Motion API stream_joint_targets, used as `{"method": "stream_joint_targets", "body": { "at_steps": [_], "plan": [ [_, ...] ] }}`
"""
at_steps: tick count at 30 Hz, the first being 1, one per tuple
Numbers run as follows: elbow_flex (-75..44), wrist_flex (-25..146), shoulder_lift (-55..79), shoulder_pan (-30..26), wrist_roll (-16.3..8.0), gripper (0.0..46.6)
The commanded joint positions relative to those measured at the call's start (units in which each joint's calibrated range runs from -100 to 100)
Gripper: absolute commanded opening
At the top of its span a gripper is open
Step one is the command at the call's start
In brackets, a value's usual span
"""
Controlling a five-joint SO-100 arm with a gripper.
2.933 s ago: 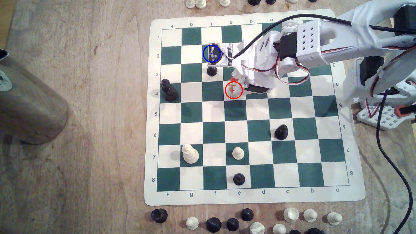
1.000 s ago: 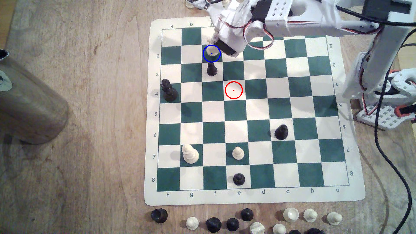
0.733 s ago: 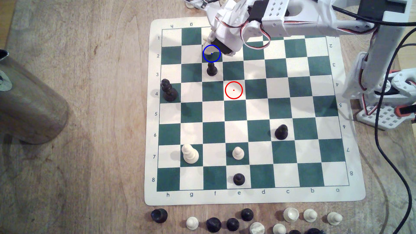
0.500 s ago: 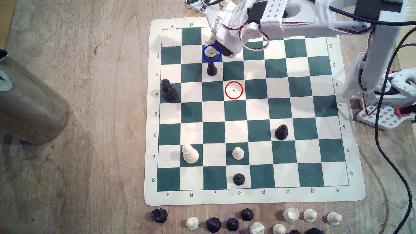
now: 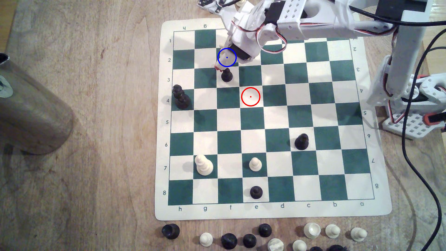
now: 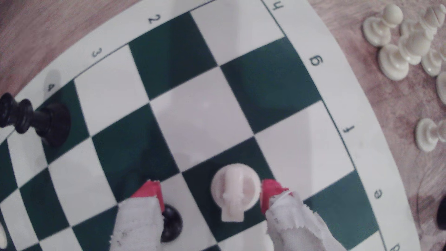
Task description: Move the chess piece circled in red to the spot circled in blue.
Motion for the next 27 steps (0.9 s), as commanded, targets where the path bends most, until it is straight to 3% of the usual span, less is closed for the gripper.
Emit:
{"method": "stream_joint_targets", "body": {
  "at_steps": [1,11,19,27],
  "plan": [
    [-4.7,-0.4,-2.3,1.0,0.2,22.1],
    [-5.3,2.7,-8.5,0.4,-0.1,22.2],
    [-4.4,13.1,-21.2,-1.5,0.1,22.6],
    [15.1,20.2,-47.2,-7.0,0.7,23.3]
  ]
}}
